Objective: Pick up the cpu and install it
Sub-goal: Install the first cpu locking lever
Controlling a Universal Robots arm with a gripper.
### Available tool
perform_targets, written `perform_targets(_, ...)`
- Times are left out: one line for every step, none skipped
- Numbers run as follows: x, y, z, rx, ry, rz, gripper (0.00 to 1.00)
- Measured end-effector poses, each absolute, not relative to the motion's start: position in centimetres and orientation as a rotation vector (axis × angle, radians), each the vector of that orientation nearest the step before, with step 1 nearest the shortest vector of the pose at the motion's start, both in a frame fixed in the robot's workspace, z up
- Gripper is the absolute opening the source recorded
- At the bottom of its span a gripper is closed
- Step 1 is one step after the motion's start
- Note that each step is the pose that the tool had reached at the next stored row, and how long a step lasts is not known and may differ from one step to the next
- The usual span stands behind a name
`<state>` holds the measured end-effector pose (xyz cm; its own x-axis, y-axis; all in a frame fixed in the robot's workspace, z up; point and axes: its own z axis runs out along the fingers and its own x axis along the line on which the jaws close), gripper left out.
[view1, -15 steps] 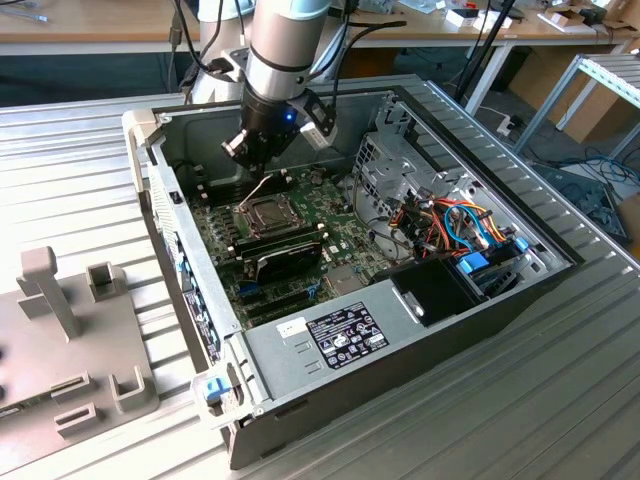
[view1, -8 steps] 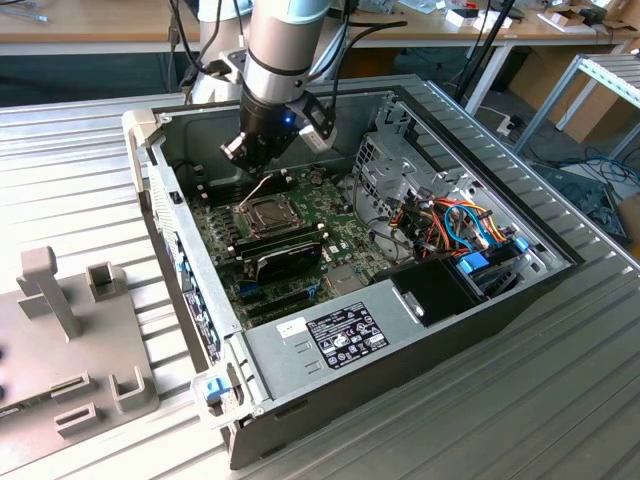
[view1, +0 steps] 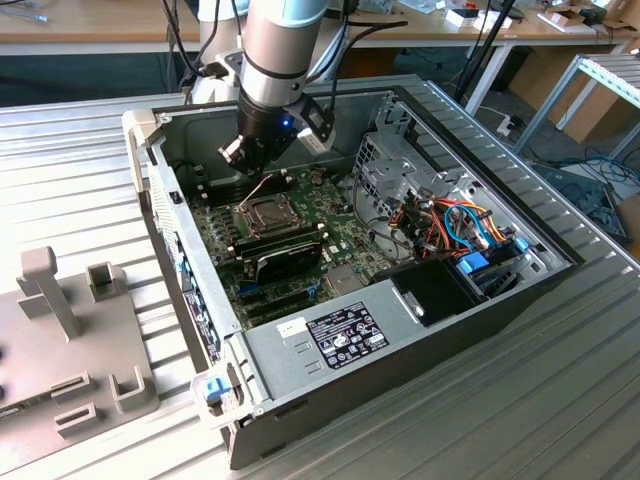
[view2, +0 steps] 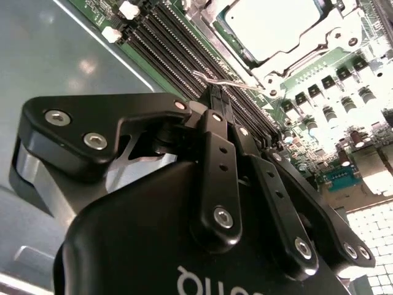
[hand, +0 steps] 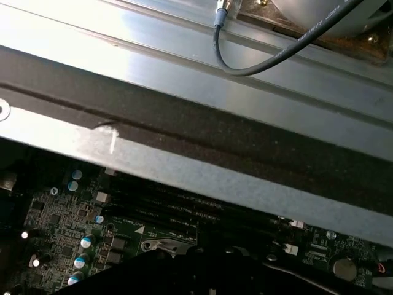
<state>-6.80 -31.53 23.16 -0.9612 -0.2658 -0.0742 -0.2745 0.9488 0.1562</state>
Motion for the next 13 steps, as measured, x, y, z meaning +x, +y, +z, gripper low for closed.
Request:
perform_targets(-6.9, -31.6, 23.2, -0.423, 3.046, 0.255, 0.11)
perform_targets(-7.0, -31.7, 23.2, -0.423, 3.044, 0.255, 0.11)
perform_targets(-7.2, -31.8, 23.2, -0.423, 3.042, 0.254, 0.11)
perform_targets(-7.2, -31.9, 23.2, -0.423, 3.041, 0.254, 0.11)
perform_targets(-7.4, -32.2, 23.2, -0.422, 3.038, 0.258, 0.11)
perform_targets(-7.4, -32.3, 23.2, -0.422, 3.036, 0.264, 0.11)
perform_targets(-7.4, -32.4, 23.2, -0.422, 3.033, 0.276, 0.11)
perform_targets(-7.5, -32.5, 23.2, -0.421, 3.03, 0.287, 0.11)
perform_targets(-7.5, -32.6, 23.2, -0.421, 3.027, 0.298, 0.11)
perform_targets(-7.5, -32.7, 23.2, -0.42, 3.025, 0.306, 0.11)
perform_targets(-7.5, -32.7, 23.2, -0.42, 3.025, 0.307, 0.11)
perform_targets(-7.5, -32.7, 23.2, -0.42, 3.025, 0.307, 0.11)
perform_targets(-7.5, -32.7, 23.2, -0.42, 3.025, 0.307, 0.11)
